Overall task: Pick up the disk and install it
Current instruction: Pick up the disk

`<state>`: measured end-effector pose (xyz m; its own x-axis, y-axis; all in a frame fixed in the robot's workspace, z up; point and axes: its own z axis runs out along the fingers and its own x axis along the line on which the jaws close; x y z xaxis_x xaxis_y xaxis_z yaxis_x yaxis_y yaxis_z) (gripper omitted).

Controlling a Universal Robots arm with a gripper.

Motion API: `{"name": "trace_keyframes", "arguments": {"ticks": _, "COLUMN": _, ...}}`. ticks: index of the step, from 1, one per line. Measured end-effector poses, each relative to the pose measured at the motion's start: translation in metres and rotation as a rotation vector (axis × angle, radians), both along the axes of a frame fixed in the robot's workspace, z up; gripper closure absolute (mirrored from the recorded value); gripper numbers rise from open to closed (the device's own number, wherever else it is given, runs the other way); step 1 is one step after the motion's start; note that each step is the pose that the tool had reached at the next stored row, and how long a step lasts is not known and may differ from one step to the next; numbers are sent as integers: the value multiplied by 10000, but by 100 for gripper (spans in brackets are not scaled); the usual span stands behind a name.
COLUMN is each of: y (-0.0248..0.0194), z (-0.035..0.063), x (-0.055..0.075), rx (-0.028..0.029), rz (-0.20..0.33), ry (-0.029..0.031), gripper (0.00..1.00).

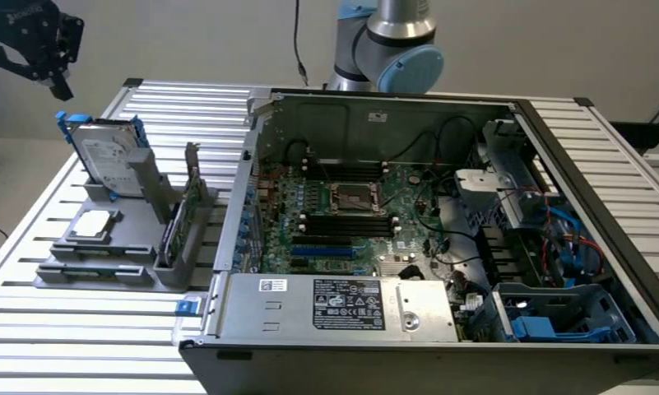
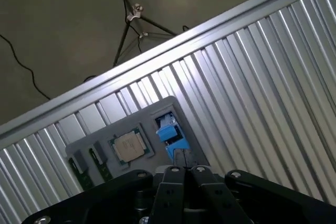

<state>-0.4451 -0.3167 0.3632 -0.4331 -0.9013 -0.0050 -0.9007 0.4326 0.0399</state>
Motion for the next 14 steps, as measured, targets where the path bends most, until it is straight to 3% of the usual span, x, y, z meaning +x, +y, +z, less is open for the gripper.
{"name": "trace_keyframes", "arguments": {"ticks": 3, "y": 0, "z": -5, "x": 0, "rx": -20, "rz": 555, "ry": -52, "gripper": 89}}
{"name": "trace_keyframes", "arguments": {"ticks": 10, "y": 0, "z": -22, "x": 1, "rx": -74, "rz": 1813, "ry": -283, "gripper": 89}}
{"name": "trace_keyframes", "arguments": {"ticks": 14, "y": 0, "z": -39, "x": 0, "rx": -66, "rz": 2537, "ry": -296, "gripper": 89}}
